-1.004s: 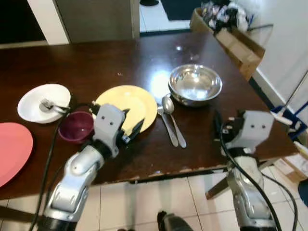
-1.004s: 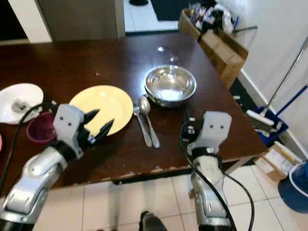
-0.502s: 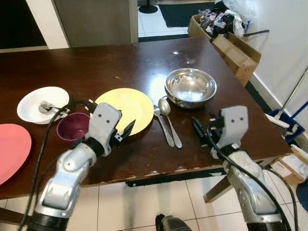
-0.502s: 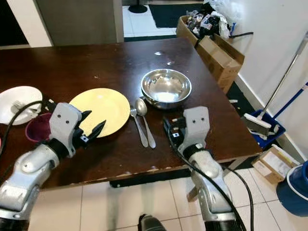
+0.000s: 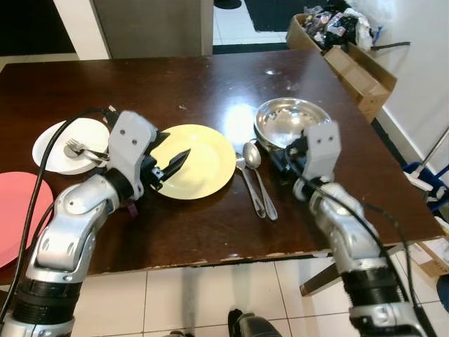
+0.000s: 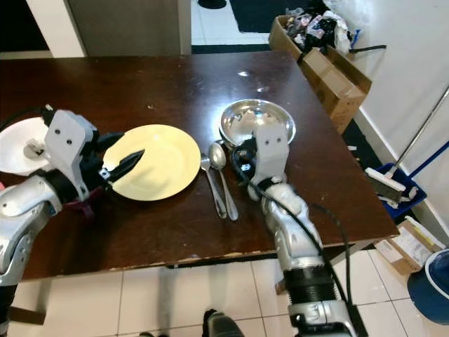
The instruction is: Setting the table
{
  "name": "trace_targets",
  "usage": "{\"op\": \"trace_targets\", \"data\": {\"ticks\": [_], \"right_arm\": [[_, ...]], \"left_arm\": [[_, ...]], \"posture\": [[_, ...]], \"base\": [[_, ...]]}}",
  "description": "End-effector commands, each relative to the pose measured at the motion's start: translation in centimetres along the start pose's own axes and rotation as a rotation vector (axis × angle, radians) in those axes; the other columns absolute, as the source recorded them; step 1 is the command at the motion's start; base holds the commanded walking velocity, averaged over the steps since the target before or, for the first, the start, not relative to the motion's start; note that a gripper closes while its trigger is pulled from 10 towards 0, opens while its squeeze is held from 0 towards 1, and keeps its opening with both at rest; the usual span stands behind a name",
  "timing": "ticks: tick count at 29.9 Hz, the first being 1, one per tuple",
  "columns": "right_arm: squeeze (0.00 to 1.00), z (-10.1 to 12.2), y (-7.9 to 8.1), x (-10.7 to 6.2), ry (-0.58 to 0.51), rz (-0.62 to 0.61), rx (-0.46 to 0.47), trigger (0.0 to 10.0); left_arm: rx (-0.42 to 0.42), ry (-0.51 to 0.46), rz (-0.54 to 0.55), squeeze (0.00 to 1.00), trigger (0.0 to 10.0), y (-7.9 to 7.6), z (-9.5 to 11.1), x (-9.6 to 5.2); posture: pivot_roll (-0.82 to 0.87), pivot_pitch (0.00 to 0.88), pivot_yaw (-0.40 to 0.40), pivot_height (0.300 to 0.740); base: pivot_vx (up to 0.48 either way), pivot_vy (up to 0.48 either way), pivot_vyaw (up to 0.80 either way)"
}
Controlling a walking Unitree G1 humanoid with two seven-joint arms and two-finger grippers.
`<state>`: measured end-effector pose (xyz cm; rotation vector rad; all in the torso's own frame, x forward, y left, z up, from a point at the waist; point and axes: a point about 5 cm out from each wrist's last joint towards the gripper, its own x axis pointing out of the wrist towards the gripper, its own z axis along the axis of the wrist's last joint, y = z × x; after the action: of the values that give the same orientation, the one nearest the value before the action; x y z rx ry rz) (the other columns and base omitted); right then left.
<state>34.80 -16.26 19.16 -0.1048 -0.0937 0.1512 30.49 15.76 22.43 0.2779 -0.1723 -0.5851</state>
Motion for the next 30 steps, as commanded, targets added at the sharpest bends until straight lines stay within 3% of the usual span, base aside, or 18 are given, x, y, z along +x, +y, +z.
{"op": "trace_targets", "data": {"ticks": [1,2,6,7,8,10,11,12,13,17,19,20,22,23,30], "right_arm": [[0.00,0.3,-1.9,0.1,0.000,-0.063,-0.125,10.0],[0.00,0.5,-2.8,0.2,0.001,-0.078,-0.180,10.0],[0.00,0.7,-4.7,0.2,0.003,-0.111,-0.187,10.0],[0.00,0.7,-6.1,-0.1,0.008,-0.156,-0.141,10.0],[0.00,0.6,-8.9,-0.9,0.011,-0.269,-0.069,10.0],[0.00,0.6,-9.7,-1.2,0.010,-0.306,-0.050,10.0],[0.00,0.6,-10.6,-1.4,-0.005,-0.351,0.009,10.0],[0.00,0.6,-10.6,-1.4,-0.005,-0.351,0.009,10.0],[0.00,1.1,-12.1,-1.7,-0.055,-0.411,0.114,10.0],[0.00,1.9,-13.7,-1.1,-0.084,-0.446,0.193,10.0],[0.00,2.2,-14.1,-0.6,-0.070,-0.456,0.225,10.0],[0.00,2.5,-14.3,0.5,-0.023,-0.437,0.296,10.0],[0.00,2.5,-14.3,0.5,-0.023,-0.437,0.296,10.0],[0.00,2.8,-13.8,1.7,0.036,-0.363,0.343,10.0],[0.00,2.0,-13.1,2.7,0.180,-0.310,0.374,10.0]], "left_arm": [[-0.014,0.010,-0.015,0.32,10.0,-0.6,-0.1,0.3],[-0.022,0.007,-0.020,0.32,10.0,-0.7,0.0,0.4],[-0.026,0.008,-0.028,0.32,10.0,-0.8,0.0,0.5],[-0.026,0.008,-0.026,0.33,10.0,-0.8,0.0,0.6],[-0.037,0.000,-0.024,0.33,10.0,-0.9,0.1,0.6],[-0.044,-0.002,-0.024,0.33,10.0,-0.9,0.2,0.7],[-0.040,-0.001,-0.024,0.33,10.0,-0.9,0.2,0.7],[-0.040,-0.001,-0.024,0.33,10.0,-0.9,0.2,0.7],[-0.032,0.000,-0.028,0.33,10.0,-0.8,0.2,0.8],[-0.025,-0.002,-0.036,0.33,10.0,-0.5,0.5,0.9],[-0.021,-0.002,-0.037,0.33,10.0,-0.4,0.5,1.0],[-0.015,-0.002,-0.038,0.33,10.0,-0.1,0.6,1.0],[-0.015,-0.002,-0.038,0.33,10.0,-0.1,0.6,1.0],[-0.012,-0.002,-0.037,0.33,10.0,-0.1,0.7,0.9],[-0.015,0.010,-0.028,0.33,10.0,-0.3,0.4,0.4]], "posture": [[-0.09,0.121,0.064,0.740],[-0.10,0.121,0.066,0.740],[-0.09,0.119,0.070,0.740],[-0.09,0.118,0.073,0.740],[-0.09,0.118,0.078,0.740],[-0.09,0.118,0.078,0.740],[-0.09,0.116,0.083,0.740],[-0.09,0.116,0.083,0.740],[-0.09,0.113,0.098,0.740],[-0.08,0.108,0.110,0.740],[-0.08,0.105,0.113,0.740],[-0.07,0.104,0.113,0.740],[-0.07,0.104,0.113,0.740],[-0.07,0.105,0.108,0.740],[-0.06,0.112,0.093,0.740]], "base": [[0.000,0.000,0.00],[0.000,0.000,0.00],[0.000,0.000,0.00],[0.000,0.000,0.00],[0.000,0.000,0.00],[0.000,0.000,0.00],[0.000,0.000,0.00],[0.000,0.000,0.00],[0.000,0.000,0.00],[0.000,0.000,0.00],[0.000,0.000,0.00],[0.000,0.000,0.00],[0.000,0.000,0.00],[0.000,0.000,0.00],[0.000,0.000,0.00]]}}
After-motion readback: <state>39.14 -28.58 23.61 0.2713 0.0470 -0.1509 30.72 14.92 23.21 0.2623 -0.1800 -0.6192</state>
